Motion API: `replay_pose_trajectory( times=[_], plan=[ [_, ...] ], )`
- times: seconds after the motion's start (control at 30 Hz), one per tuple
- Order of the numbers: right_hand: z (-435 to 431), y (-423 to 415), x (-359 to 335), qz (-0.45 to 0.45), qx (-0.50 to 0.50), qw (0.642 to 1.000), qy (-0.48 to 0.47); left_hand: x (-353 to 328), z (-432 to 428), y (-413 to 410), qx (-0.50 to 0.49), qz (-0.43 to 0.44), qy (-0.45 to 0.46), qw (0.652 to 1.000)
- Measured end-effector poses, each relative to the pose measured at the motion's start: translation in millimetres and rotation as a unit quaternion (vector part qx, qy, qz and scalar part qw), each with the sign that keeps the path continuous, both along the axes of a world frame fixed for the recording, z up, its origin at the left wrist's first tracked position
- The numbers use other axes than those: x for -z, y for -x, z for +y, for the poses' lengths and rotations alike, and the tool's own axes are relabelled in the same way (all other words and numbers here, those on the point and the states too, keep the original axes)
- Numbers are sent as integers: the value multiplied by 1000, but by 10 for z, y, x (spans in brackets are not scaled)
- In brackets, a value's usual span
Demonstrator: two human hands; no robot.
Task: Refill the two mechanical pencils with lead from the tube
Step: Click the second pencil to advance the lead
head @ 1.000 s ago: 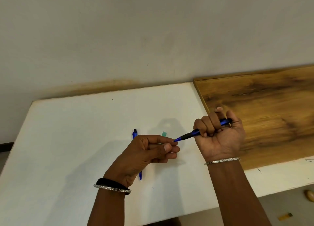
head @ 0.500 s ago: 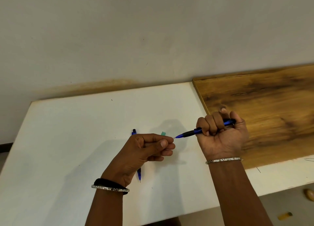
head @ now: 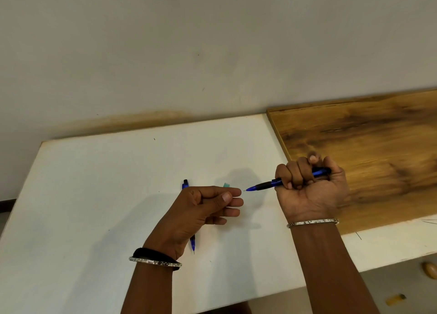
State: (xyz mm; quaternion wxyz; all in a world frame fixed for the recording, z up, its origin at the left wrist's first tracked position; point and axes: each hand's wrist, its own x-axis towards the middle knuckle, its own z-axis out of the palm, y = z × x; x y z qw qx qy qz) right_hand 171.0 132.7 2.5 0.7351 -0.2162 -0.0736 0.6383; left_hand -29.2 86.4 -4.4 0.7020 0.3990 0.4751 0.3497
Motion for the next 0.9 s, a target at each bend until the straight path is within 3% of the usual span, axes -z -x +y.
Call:
replay_pose_trajectory(
  times=[0.37,0.9],
  plan=[
    [4,5,0,54,-7,998,24,-7,2,-3,21,-1,-14,1000],
    [6,-26,11,35,17,999,5,-4,7,-5,17,-12,-20,1000]
  ],
)
